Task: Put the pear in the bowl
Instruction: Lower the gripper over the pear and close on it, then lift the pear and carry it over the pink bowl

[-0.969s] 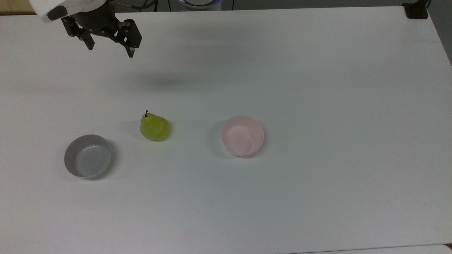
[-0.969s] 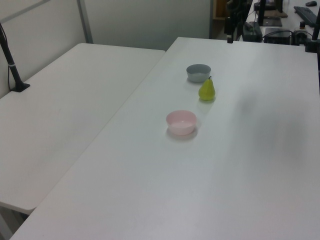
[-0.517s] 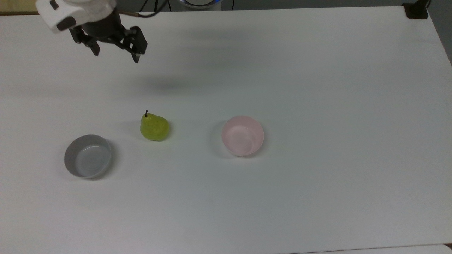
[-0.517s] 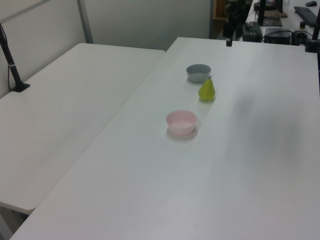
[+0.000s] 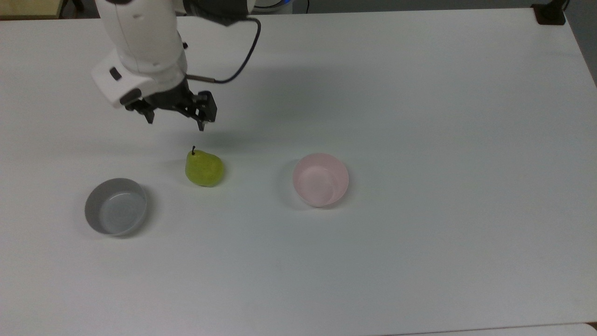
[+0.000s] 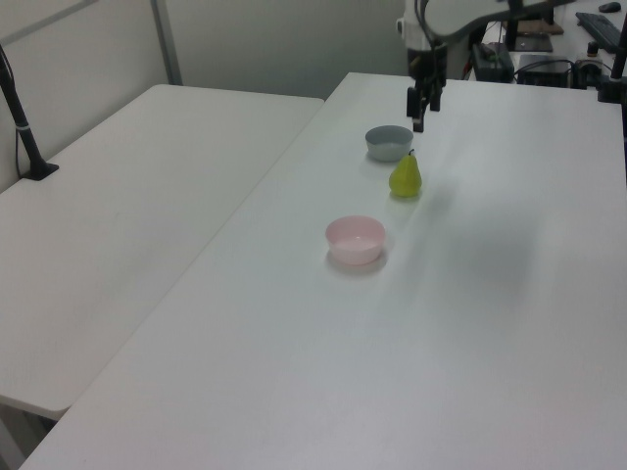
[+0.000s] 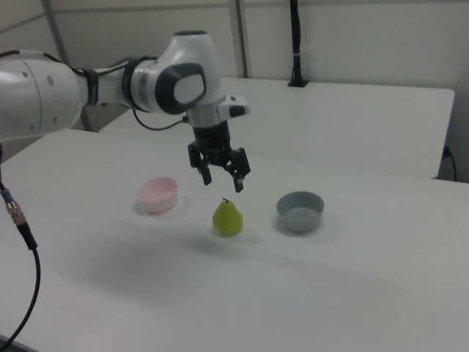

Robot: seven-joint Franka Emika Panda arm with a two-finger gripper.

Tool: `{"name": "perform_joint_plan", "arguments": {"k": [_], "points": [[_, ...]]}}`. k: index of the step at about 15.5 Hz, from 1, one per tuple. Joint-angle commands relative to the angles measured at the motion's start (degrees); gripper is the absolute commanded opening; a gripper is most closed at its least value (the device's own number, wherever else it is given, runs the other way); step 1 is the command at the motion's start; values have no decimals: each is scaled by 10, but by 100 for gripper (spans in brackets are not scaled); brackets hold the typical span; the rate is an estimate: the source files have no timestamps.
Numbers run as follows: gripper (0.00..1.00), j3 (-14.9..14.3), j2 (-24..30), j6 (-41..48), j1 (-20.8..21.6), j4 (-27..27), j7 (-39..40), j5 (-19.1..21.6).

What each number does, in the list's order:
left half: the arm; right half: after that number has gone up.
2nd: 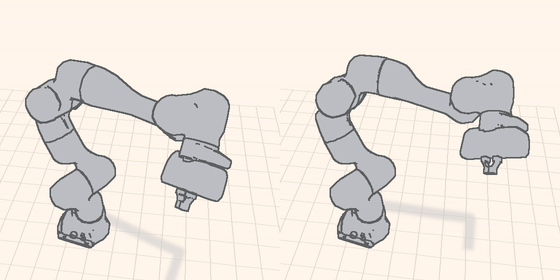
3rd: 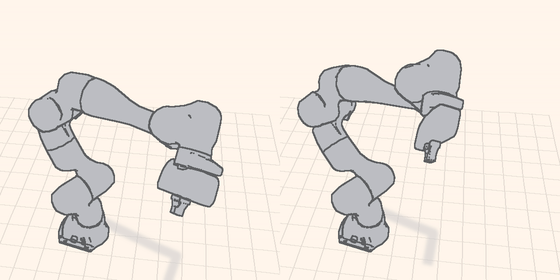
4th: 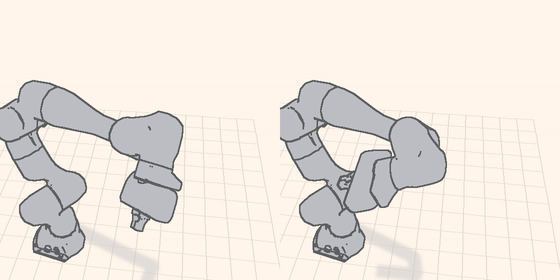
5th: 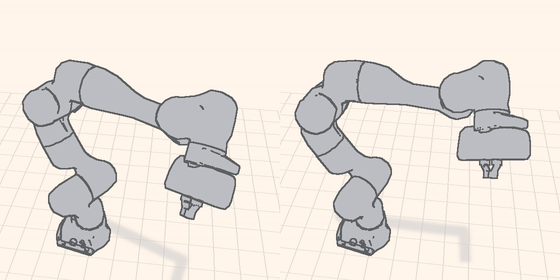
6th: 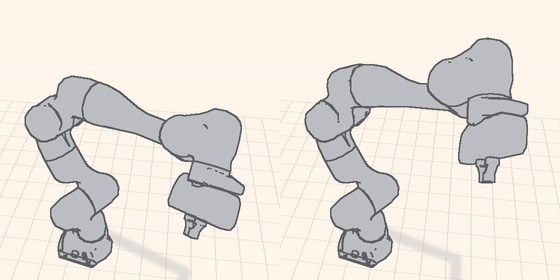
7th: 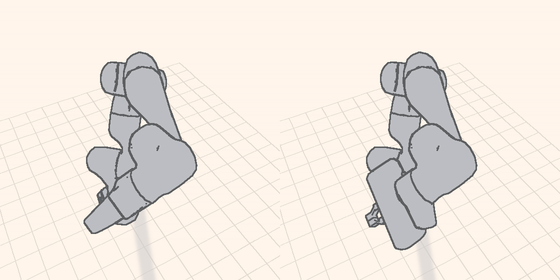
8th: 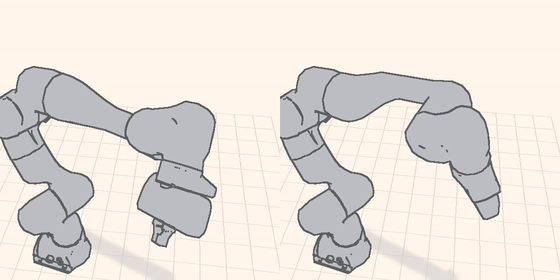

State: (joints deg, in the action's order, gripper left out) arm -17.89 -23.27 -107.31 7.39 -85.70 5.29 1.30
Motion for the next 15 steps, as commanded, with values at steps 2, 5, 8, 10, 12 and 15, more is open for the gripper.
{"name": "perform_joint_plan", "arguments": {"k": [2, 5, 8, 10, 12, 15], "points": [[100, -6, -53, -55, 28, 4, -5, 3], [100, -5, -80, -80, 39, 4, -5, 2], [100, -5, -98, -94, 45, 2, 2, -4], [100, -5, -104, -97, 43, 0, 19, -6], [100, -6, -110, -97, 40, -3, 39, -6], [85, -7, -114, -97, 40, -3, 42, -9]]}}
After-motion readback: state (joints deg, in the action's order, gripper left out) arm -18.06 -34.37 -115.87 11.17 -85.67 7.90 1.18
